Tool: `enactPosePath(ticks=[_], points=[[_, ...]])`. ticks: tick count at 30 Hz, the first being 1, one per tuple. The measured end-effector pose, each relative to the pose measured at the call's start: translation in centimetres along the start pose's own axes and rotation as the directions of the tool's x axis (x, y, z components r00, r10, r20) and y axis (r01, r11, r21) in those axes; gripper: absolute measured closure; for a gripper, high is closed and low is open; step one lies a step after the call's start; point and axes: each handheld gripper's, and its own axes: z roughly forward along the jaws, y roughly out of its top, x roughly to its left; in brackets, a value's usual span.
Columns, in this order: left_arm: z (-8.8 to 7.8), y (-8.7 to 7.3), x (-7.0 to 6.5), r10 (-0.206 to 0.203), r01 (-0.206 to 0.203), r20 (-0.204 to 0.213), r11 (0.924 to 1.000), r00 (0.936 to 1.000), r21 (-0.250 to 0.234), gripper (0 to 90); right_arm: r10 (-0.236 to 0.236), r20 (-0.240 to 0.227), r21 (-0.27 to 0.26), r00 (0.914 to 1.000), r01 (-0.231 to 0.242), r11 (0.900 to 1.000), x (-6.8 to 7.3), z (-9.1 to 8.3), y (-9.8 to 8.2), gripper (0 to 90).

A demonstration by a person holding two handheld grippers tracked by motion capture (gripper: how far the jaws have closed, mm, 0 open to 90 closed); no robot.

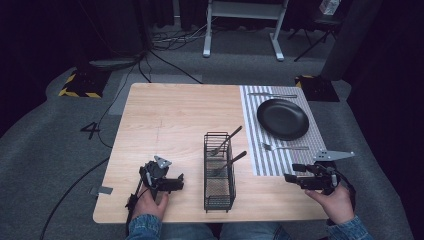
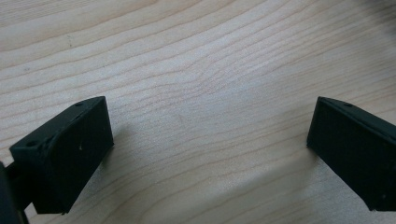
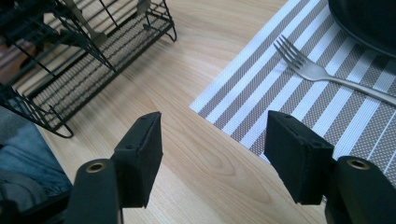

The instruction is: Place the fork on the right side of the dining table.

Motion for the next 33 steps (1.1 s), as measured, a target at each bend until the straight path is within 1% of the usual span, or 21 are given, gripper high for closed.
enactPosePath(ticks=[2, 6, 7, 8, 9, 13, 18, 23, 25, 27, 29, 30, 33], points=[[0.0, 0.0, 0.0, 0.002, -0.002, 0.000, 1.0000, 1.0000, 0.000, 0.4, -0.008, 0.012, 0.008, 0.9999, 0.008, 1.000, -0.1, 0.4, -0.6, 36.9], [0.0, 0.0, 0.0, 0.002, -0.002, 0.000, 1.0000, 1.0000, 0.000, 0.4, -0.021, 0.011, 0.012, 0.9997, 0.021, 1.000, -0.3, 1.4, -1.9, 36.9], [0.0, 0.0, 0.0, 0.002, -0.002, 0.000, 1.0000, 1.0000, 0.000, 0.4, -0.021, 0.011, 0.012, 0.9997, 0.021, 1.000, -0.3, 1.4, -1.9, 36.9], [0.0, 0.0, 0.0, 0.002, -0.002, 0.000, 1.0000, 1.0000, 0.000, 0.4, -0.026, 0.013, 0.013, 0.9996, 0.026, 1.000, -0.5, 1.9, -2.6, 36.8], [0.0, 0.0, 0.0, 0.002, -0.002, 0.000, 1.0000, 1.0000, 0.000, 0.4, -0.030, 0.018, 0.011, 0.9994, 0.030, 0.999, -0.5, 2.1, -2.8, 36.7], [0.0, 0.0, 0.0, 0.000, 0.000, 0.000, 1.0000, 1.0000, 0.000, 0.4, -0.053, 0.040, 0.003, 0.9978, 0.053, 0.999, -0.3, 3.0, -3.7, 36.6], [0.0, 0.0, 0.0, 0.002, -0.002, 0.000, 1.0000, 1.0000, 0.000, 0.4, -0.072, 0.050, -0.006, 0.9962, 0.072, 0.997, -0.1, 4.1, -5.0, 37.1], [0.0, 0.0, 0.0, 0.002, -0.002, -0.001, 1.0000, 1.0000, 0.000, 0.4, -0.092, 0.074, -0.012, 0.9930, 0.093, 0.996, 0.2, 4.6, -5.5, 37.2], [0.0, 0.0, 0.0, 0.001, -0.001, 0.000, 1.0000, 1.0000, 0.000, 0.4, -0.093, 0.078, -0.013, 0.9926, 0.094, 0.995, 0.3, 4.6, -5.6, 37.1], [0.0, 0.0, 0.0, 0.002, -0.002, 0.000, 1.0000, 1.0000, 0.000, 0.4, -0.085, 0.074, -0.005, 0.9936, 0.086, 0.996, 0.4, 5.0, -5.9, 36.9], [0.0, 0.0, 0.0, 0.001, -0.001, -0.001, 1.0000, 1.0000, 0.000, 0.4, -0.090, 0.082, 0.007, 0.9925, 0.090, 0.996, 0.5, 5.3, -6.1, 36.5], [0.0, 0.0, 0.0, 0.002, -0.002, 0.000, 1.0000, 1.0000, 0.000, 0.3, -0.101, 0.090, 0.004, 0.9908, 0.101, 0.995, 0.5, 5.3, -6.2, 36.3], [0.0, 0.0, 0.0, 0.002, -0.002, 0.000, 1.0000, 1.0000, 0.000, 0.4, -0.107, 0.104, -0.001, 0.9888, 0.108, 0.994, 0.7, 5.4, -6.4, 36.7]])
